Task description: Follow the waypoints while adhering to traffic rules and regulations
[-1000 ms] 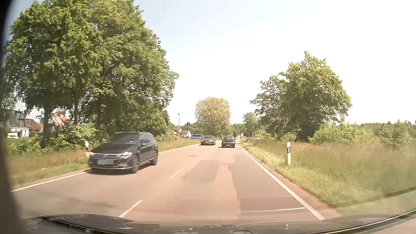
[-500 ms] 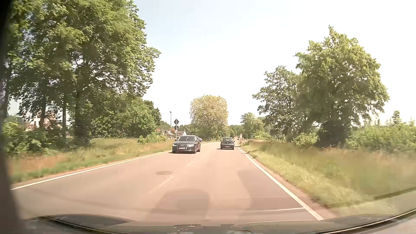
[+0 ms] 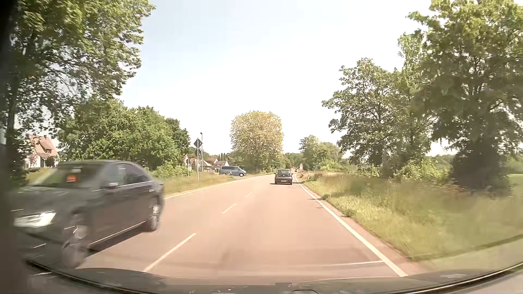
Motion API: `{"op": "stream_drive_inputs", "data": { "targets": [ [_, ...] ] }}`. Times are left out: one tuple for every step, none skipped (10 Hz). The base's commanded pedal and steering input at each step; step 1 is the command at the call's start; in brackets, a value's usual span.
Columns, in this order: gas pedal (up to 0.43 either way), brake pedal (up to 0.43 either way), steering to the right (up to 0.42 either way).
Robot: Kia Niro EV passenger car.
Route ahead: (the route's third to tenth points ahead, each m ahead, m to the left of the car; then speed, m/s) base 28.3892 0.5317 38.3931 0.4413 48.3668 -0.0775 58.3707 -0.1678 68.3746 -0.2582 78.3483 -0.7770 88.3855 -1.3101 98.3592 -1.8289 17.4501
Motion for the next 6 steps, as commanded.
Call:
{"op": "stream_drive_inputs", "data": {
  "targets": [
    [0.177,0.000,0.006],
    [0.177,0.000,0.003],
    [0.197,0.000,0.001],
    [0.197,0.000,0.001],
    [0.197,0.000,0.001],
    [0.197,0.000,0.001]
  ]
}}
